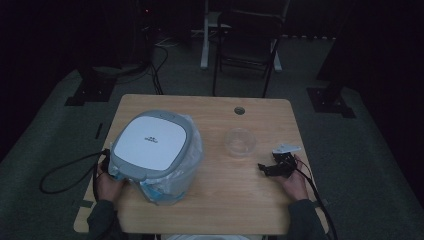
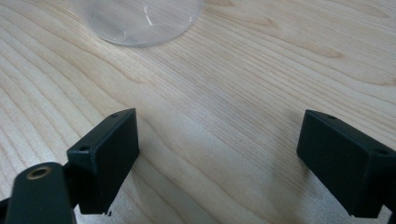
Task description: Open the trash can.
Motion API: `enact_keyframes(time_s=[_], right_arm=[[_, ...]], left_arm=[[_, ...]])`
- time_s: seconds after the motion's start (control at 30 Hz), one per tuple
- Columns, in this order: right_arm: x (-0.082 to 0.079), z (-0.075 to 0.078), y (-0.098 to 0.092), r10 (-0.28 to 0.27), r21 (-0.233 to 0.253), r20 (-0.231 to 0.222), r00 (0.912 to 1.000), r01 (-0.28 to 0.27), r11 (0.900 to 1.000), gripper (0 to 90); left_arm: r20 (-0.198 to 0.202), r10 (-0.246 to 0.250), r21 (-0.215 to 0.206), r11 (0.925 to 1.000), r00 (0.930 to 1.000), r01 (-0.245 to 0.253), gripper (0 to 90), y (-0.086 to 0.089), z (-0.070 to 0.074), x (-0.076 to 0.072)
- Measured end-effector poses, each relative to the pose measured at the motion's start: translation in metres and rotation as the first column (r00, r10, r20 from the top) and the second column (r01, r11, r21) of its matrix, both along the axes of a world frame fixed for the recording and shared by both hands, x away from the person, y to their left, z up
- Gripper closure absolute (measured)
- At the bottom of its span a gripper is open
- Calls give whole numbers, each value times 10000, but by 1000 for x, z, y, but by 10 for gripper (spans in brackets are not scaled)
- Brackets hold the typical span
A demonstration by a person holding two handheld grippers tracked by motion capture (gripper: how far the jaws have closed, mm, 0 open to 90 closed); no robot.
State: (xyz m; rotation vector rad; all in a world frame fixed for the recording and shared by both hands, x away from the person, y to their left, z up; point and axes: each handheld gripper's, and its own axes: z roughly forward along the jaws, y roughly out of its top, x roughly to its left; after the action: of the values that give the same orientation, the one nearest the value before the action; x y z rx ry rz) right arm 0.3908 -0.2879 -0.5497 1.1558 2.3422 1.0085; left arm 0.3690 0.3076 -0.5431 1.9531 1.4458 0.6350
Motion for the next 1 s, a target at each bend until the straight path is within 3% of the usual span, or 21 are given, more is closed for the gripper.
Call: enact_keyframes(time_s=[0.43,0.57,0.67,1.0], right_arm=[[0,0,0,126,4,29,9999,-126,9999,140],[0,3,-1,-22,-40,-47,10000,22,10000,224],[-1,6,-1,-179,-207,41,9998,180,9996,237],[-2,32,1,-473,133,521,9975,467,9988,273]], left_arm=[[-3,8,-3,10000,10000,-8,307,0,0,0],[-4,7,-4,10000,10000,-7,307,0,0,0],[-2,6,-6,10000,10000,-6,307,0,0,0],[0,9,-1,10000,10000,-9,307,0,0,0]])
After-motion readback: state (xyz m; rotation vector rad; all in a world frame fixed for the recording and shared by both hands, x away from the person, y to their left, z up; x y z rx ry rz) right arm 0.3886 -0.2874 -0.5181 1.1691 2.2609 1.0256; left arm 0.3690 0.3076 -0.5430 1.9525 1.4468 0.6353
